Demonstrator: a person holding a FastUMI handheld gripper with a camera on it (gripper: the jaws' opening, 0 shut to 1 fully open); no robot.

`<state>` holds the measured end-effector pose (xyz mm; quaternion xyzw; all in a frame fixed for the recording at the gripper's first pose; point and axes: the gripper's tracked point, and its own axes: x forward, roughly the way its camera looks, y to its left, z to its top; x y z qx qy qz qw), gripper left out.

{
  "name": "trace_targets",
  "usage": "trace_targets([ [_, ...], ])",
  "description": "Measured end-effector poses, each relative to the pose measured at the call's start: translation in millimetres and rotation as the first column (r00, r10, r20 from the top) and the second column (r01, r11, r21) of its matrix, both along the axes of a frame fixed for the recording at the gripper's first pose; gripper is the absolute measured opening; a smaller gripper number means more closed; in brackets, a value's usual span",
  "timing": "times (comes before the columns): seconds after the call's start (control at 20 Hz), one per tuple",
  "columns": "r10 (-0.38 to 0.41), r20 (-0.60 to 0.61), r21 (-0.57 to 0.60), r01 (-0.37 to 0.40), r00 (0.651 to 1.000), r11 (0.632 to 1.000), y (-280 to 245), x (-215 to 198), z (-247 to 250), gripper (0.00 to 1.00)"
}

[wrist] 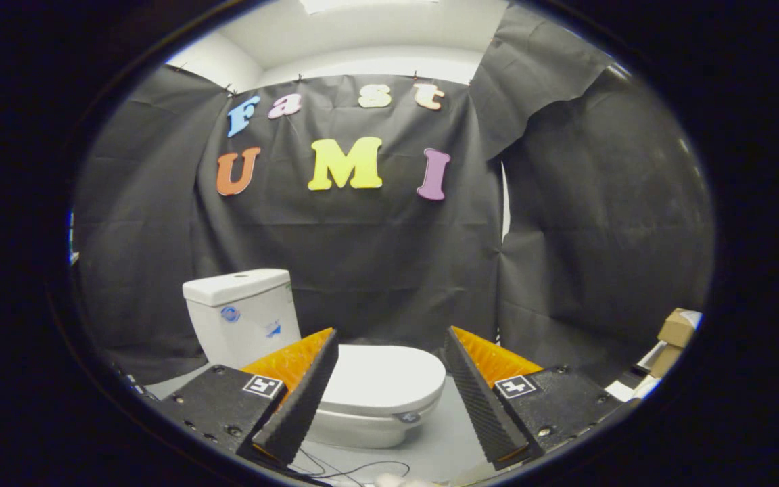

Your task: Open the toilet lid.

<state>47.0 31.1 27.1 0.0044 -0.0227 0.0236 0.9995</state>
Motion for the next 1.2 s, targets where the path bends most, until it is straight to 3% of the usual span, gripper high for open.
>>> trace_targets([
  [0.35, 0.032, 0.019, 0.144, -0.034, 0.999, 0.989, -1.6, 83.9, 15.1, 0.99],
  [0.65, 0.031, -0.093, 0.265, -0.006, 0.995, 0.964, -38.4, 143.4, -30.2, 0.99],
  [0.85, 0.096, -0.202, 0.421, -0.003, 0.975, 0.907, -60.0, 162.2, -84.3, 1.0],
  [1.2, 0.146, -0.373, 0.566, 0.1, 0.916, 0.818, -84.6, 179.5, -183.8, 1.0],
])
